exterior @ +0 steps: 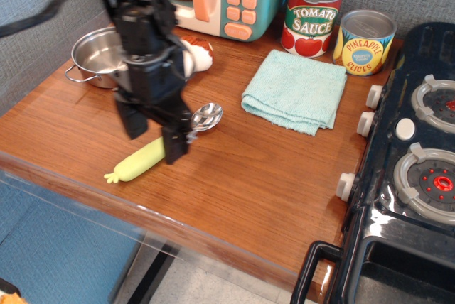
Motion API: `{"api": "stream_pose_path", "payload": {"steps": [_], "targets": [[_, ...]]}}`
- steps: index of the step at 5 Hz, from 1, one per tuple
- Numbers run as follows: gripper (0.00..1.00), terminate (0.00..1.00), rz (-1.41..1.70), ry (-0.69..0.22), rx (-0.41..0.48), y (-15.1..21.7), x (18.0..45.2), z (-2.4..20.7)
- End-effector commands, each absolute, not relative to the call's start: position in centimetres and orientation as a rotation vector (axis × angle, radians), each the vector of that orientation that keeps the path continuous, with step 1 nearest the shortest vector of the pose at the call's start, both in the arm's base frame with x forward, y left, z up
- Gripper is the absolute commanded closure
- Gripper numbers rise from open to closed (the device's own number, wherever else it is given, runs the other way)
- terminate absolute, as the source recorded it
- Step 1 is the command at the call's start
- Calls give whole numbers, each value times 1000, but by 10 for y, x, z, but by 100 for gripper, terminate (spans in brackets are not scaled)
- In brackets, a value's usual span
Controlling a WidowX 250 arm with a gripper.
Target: Move the napkin to the right of the spoon.
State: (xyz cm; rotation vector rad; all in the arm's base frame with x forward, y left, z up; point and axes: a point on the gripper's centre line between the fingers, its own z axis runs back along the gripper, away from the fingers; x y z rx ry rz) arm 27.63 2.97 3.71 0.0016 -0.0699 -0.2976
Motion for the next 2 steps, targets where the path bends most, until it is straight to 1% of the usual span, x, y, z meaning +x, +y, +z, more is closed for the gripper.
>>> {"api": "stream_pose_path", "payload": {"steps": [1, 2], "targets": [[0, 0, -352, -295, 3, -38, 366, 68], [0, 0, -278, -344, -48, -54, 409, 78]]}}
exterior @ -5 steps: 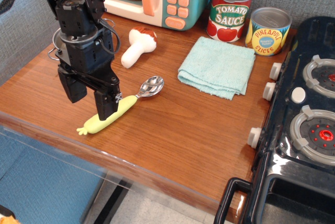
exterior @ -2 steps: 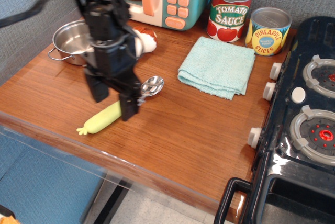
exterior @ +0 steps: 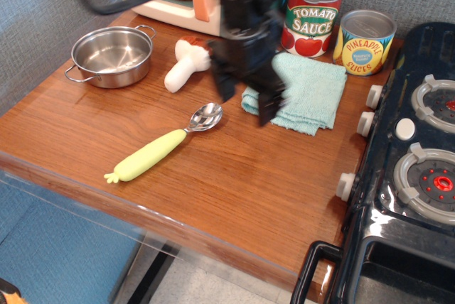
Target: Move the napkin to the right of the spoon.
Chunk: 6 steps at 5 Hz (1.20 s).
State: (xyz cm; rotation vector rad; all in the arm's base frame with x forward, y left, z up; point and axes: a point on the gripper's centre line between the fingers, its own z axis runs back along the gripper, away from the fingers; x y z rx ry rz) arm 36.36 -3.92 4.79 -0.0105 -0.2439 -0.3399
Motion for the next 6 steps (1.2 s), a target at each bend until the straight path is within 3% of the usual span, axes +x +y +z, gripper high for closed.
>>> {"api": "stream_pose_path", "payload": {"steps": [1, 2, 4, 6], "targets": [[0, 0, -203, -353, -69, -56, 428, 77], [0, 0, -126, -318, -81, -53, 444, 64], [0, 0, -133, -236, -19, -56, 446, 31], [0, 0, -218, -152, 26, -83, 389, 14]]}}
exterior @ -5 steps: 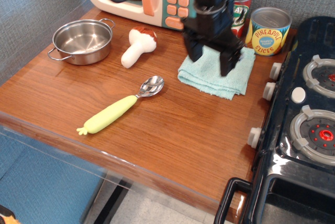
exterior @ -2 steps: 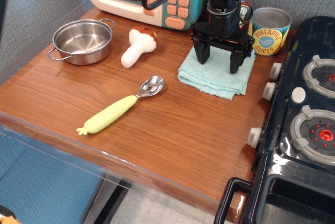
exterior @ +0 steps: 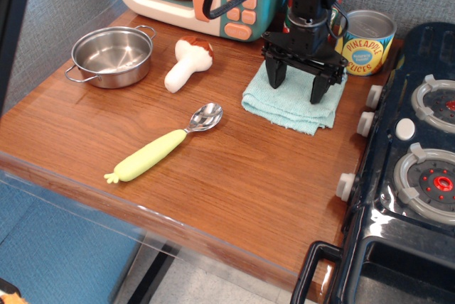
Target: Move the napkin to the right of the spoon.
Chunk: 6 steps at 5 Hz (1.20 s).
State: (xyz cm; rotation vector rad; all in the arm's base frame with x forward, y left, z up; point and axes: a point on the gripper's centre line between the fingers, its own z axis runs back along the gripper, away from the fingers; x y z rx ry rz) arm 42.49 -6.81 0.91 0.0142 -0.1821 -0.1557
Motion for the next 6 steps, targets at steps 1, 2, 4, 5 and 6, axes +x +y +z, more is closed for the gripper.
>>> {"api": "stream_pose_path", "payload": {"steps": [1, 2, 4, 5, 6], "targets": [[0, 0, -241, -158, 23, -85, 358, 18], [0, 0, -266, -149, 41, -78, 323, 16], [0, 0, -298, -169, 65, -63, 274, 20], [0, 0, -291, -177, 53, -66, 271, 25], [0, 0, -269, -201, 6, -72, 285, 37]]}}
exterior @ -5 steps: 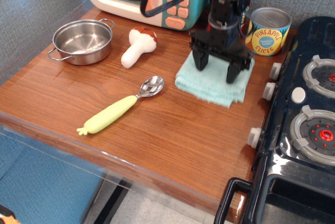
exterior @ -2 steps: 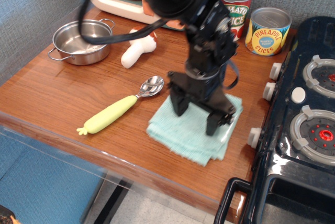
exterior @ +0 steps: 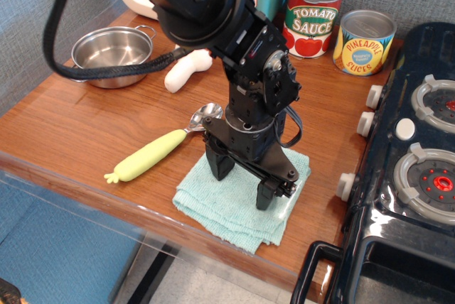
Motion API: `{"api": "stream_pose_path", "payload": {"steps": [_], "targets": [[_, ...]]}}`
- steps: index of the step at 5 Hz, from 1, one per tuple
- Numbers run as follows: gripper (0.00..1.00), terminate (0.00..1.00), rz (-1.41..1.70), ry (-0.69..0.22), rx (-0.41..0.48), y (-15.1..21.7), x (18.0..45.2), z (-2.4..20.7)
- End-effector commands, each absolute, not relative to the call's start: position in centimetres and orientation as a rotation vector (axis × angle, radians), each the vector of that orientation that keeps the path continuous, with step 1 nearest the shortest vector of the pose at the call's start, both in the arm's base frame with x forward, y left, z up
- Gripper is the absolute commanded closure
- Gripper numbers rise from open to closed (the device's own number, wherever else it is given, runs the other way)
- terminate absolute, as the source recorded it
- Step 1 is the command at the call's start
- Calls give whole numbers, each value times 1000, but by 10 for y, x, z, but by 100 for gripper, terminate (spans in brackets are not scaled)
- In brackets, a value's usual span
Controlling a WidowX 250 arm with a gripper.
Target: Move the napkin to the right of the spoon.
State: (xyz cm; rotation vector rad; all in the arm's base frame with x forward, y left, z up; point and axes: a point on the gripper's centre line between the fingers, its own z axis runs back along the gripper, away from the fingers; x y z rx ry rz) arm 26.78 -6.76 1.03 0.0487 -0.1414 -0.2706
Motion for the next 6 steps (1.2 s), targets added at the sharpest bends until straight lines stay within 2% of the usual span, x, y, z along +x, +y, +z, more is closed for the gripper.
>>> {"api": "stream_pose_path", "payload": {"steps": [1, 2, 3, 4, 5, 6], "targets": [[0, 0, -249, -251, -51, -80, 303, 62], [0, 0, -218, -296, -92, -81, 314, 90], [0, 0, -197, -329, -89, -74, 312, 110], [0, 0, -177, -284, 30, -65, 309, 107], [0, 0, -177, -284, 30, -65, 309, 107], [0, 100, -177, -284, 30, -65, 309, 107]]}}
